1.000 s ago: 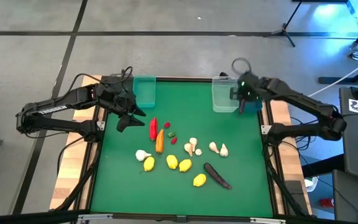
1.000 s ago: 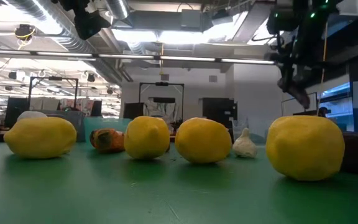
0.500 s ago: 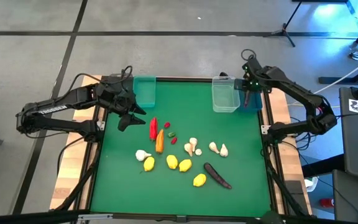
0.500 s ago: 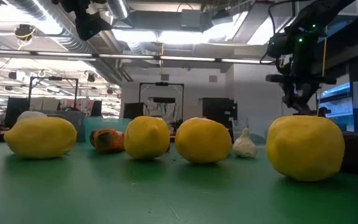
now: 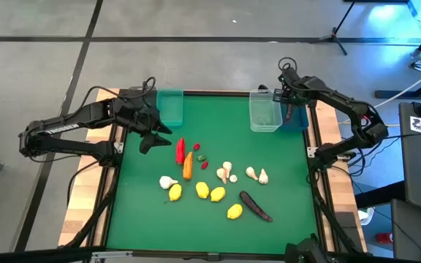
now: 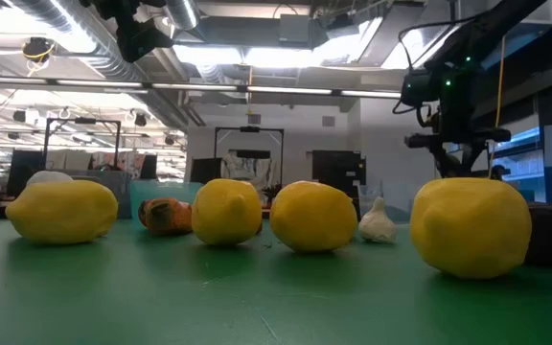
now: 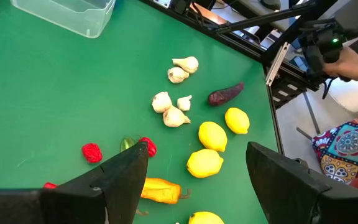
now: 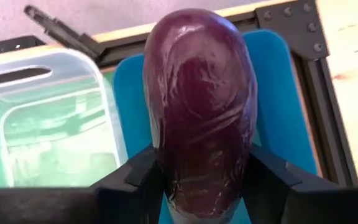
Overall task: Sort produce into baskets
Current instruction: Put the right eggplant into the dark blue bin, then put the eggplant into the dark blue bin
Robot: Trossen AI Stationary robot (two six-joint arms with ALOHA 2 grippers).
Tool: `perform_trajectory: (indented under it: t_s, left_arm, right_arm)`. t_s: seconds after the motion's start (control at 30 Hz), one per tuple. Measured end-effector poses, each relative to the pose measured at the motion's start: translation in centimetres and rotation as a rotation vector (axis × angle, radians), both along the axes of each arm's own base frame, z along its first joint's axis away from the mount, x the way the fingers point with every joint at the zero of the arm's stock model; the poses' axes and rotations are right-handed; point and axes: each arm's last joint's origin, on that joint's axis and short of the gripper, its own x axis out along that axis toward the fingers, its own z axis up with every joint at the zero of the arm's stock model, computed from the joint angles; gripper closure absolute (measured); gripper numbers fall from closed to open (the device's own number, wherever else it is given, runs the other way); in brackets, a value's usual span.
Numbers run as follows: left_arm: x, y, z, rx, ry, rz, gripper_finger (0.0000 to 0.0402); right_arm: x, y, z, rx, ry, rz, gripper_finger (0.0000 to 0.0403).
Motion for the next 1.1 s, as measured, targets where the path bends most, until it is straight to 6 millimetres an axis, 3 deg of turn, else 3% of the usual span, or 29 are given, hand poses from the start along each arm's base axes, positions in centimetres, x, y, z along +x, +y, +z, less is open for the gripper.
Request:
perform_trajectory:
  t_s: [0.37,0.67,0.87,1.0,1.1]
  left_arm:
    - [0.0,0.0,0.0,0.007,0.0,0.0,0.0135]
    - [0.0,0.0,0.0,0.007,0.0,-0.001,0.0135]
    - [0.0,0.0,0.0,0.023,-0.002,-0.011,0.0135]
    - [0.0,0.0,0.0,0.025,-0.003,-0.012,0.0135]
    - [0.0,0.0,0.0,0.025,-0.003,-0.012,0.0135]
  right_arm:
    - [0.0,0.2,-0.1,0.035,0.008,0.067,0.0228]
    - [0.0,0.2,-0.1,0.035,0.013,0.078,0.0159]
    - [0.1,0.1,0.0,0.032,-0.004,0.082,0.0146]
    - [0.8,-0.7,1.7,-0.019,-0.077,0.145,0.0146]
    - [1.7,-1.0,3.7,-0.028,-0.179,0.293,0.0146]
